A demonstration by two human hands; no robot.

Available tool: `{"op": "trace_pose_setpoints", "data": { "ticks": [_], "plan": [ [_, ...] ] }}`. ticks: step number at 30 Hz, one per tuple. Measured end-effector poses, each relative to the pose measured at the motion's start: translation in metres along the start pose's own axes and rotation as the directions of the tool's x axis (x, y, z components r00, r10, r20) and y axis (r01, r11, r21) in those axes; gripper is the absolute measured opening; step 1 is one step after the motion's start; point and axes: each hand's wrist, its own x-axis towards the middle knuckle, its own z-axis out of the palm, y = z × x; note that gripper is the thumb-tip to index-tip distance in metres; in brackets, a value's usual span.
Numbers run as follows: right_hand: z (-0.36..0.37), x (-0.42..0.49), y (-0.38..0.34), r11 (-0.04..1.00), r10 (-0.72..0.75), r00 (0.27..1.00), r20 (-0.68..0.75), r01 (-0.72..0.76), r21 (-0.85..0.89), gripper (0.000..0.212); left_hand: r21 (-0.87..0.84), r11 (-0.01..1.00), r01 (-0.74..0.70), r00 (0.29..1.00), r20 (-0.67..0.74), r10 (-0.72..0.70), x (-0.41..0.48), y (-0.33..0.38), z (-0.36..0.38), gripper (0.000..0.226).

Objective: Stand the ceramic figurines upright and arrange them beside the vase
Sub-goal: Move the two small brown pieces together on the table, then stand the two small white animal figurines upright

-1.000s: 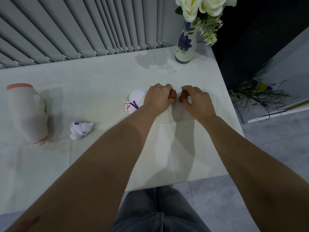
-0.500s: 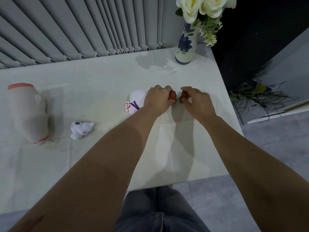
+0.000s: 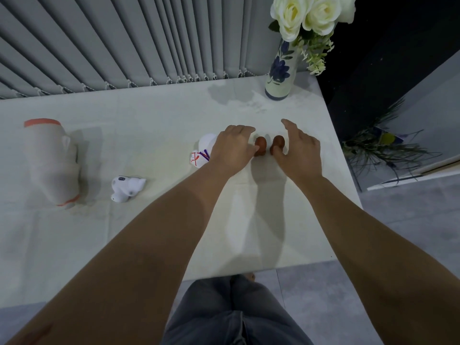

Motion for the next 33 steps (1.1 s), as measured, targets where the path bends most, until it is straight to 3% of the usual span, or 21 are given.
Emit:
{"op": "trace_pose_setpoints", "data": {
  "ticks": [5, 9, 14, 23, 27, 33],
  "plan": [
    [0.002, -0.005, -0.03, 0.996, -0.084, 0.995, -0.048, 0.086, 0.031, 0.049, -0.005, 1.0, 0.002, 0.988, -0.154, -0.003, -0.034, -0.028, -0.013, 0.04],
    [0.016, -0.01, -0.058, 0.977, -0.212, 0.977, 0.014, 0.211, 0.026, 0.054, 0.008, 0.994, 0.108, 0.967, -0.231, -0.103, -0.067, -0.063, -0.023, 0.035],
    [0.04, -0.02, -0.092, 0.936, -0.341, 0.932, 0.127, 0.349, -0.053, 0.062, 0.142, 0.963, 0.228, 0.944, -0.273, -0.183, -0.117, -0.112, -0.032, 0.034],
    [0.063, -0.026, -0.112, 0.945, -0.241, 0.914, 0.327, 0.298, -0.138, 0.072, 0.261, 0.844, 0.469, 0.883, -0.167, -0.439, -0.175, -0.156, -0.053, 0.049],
    [0.07, -0.018, -0.117, 0.95, -0.178, 0.911, 0.371, 0.257, -0.178, 0.078, 0.236, 0.863, 0.447, 0.895, -0.129, -0.428, -0.182, -0.165, -0.057, 0.053],
    [0.081, -0.01, -0.114, 0.959, -0.126, 0.939, 0.321, 0.198, -0.201, 0.08, 0.194, 0.889, 0.415, 0.91, -0.073, -0.409, -0.174, -0.186, -0.056, 0.052]
  ]
}}
